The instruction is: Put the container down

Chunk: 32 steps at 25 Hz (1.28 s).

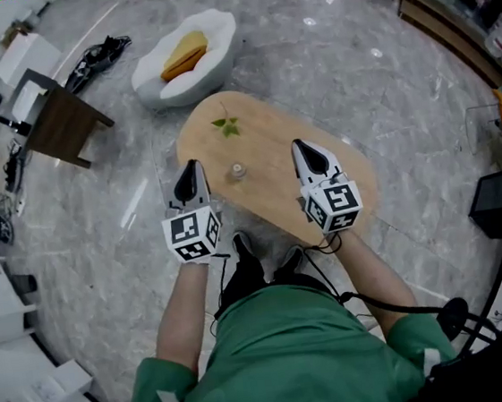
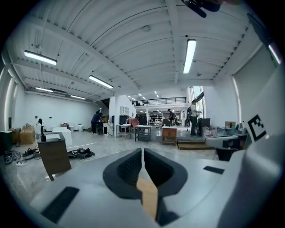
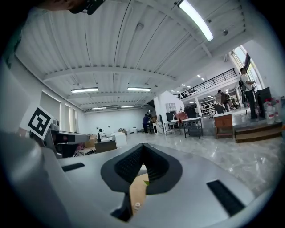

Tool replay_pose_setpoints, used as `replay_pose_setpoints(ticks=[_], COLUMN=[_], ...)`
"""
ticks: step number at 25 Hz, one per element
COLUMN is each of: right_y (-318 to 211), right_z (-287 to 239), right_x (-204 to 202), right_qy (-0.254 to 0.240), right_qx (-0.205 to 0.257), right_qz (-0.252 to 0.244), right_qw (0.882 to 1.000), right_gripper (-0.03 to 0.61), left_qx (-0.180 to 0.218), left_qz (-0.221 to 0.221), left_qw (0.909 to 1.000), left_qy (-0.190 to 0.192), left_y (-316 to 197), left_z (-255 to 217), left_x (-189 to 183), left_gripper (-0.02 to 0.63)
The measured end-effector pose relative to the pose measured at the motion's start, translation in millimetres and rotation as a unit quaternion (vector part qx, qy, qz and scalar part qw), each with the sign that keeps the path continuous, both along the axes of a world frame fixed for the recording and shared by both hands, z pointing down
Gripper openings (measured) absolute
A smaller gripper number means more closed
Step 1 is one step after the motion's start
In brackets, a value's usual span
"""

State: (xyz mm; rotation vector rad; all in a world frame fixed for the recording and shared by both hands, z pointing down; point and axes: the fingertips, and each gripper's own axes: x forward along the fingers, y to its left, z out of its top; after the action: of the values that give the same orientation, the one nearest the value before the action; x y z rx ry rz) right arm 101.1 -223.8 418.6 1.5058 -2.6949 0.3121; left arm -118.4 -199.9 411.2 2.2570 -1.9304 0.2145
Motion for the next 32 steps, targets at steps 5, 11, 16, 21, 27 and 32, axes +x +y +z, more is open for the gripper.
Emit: replay_pose_setpoints(ticks=[5,11,16,21,27,32], right_y=[10.3,18.4,21.8,22.9,19.5,17.7], right_z=[-18.6,-43.0,-63.0,-67.1,-68.0,-66.7], right_x=[-11.2,-15.7,-26.2,-39.2,-44.3,-47.1], right_qy=[0.010,0.030,0.036,0.034,0.034,0.035], right_qx=[0.007,0.019,0.030,0.029,0.031,0.031], right_qz=[-0.004,0.015,0.031,0.043,0.051,0.052], right_qw=[1.000,0.999,0.998,0.998,0.998,0.998], right_gripper=[0.014,0.014,0.014,0.014,0.014,0.014], left_qx=[-0.002,0.000,0.010,0.007,0.003,0.001], left_qz=[-0.001,0.032,0.063,0.076,0.083,0.086], left_qw=[1.0000,0.9995,0.9979,0.9970,0.9965,0.9962], left_qy=[0.003,0.009,0.007,0.007,0.013,0.015], left_y=[4.2,-6.3,-16.8,-24.0,-30.1,-33.4], left_z=[-7.8,-19.9,-37.0,-39.6,-35.3,-31.5], left_x=[-11.6,-11.0,-8.8,-21.0,-28.8,-29.0], left_gripper=[0.035,0.035,0.035,0.035,0.035,0.035])
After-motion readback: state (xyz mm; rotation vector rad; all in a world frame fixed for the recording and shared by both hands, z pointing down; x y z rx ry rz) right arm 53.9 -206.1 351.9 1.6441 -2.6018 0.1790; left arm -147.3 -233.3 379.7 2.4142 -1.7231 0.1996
